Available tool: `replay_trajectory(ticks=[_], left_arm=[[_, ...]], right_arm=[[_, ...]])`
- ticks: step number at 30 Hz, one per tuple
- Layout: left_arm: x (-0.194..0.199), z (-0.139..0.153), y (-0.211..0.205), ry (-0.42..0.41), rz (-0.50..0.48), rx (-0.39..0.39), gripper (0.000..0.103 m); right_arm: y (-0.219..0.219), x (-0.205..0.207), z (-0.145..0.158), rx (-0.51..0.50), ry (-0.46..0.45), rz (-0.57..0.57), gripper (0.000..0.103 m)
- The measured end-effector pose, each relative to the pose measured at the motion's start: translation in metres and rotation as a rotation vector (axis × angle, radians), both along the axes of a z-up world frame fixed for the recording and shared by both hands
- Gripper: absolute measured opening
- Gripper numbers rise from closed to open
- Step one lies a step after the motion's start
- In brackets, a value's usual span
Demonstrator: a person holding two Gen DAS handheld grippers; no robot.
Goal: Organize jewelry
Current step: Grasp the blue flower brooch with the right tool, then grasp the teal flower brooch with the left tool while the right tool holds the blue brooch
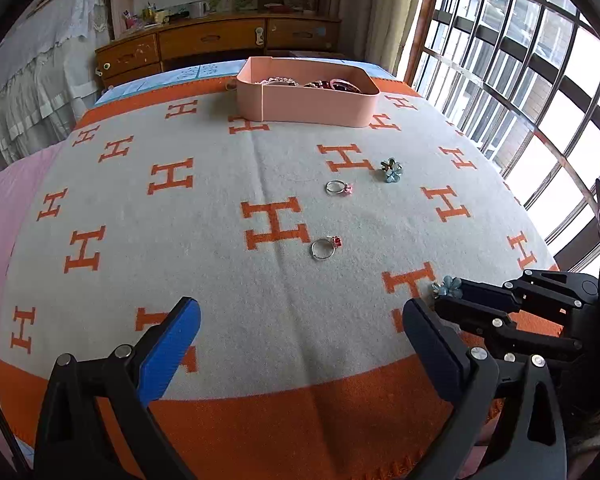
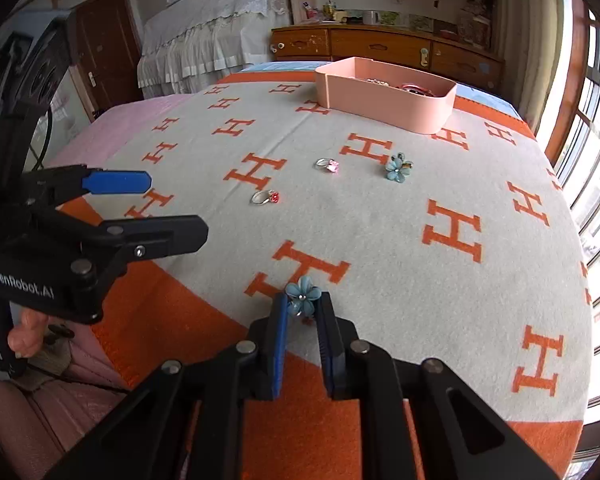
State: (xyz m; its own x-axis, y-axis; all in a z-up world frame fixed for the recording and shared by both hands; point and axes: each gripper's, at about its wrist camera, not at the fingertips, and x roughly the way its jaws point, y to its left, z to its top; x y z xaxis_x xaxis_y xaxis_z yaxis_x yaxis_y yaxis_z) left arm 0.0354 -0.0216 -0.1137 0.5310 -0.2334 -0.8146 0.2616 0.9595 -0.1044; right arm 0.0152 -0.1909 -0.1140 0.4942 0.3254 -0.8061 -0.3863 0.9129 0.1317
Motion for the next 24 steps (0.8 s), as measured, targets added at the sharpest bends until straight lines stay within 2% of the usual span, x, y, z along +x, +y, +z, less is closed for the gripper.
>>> replay_trajectory(ticks=[8,20,24], left_arm=[[0.000,0.003,-0.020,-0.045,-0.033,0.026,0.100],[0.040,0.014,-0.055,-0.163,-0.063,0.050,0.100],[0.058,0.009,-0.064,-0.173,-0.052,0.051,0.100]], right_arm=[[-0.038,0.019,-0.003,0.119,0.030,-0.170,0.014],[-0.067,0.025,0.005,0.182,-0.022,-0.315,0.014],[-0.076,0.027,0.006,0.190,-0.030,-0.345,0.014]])
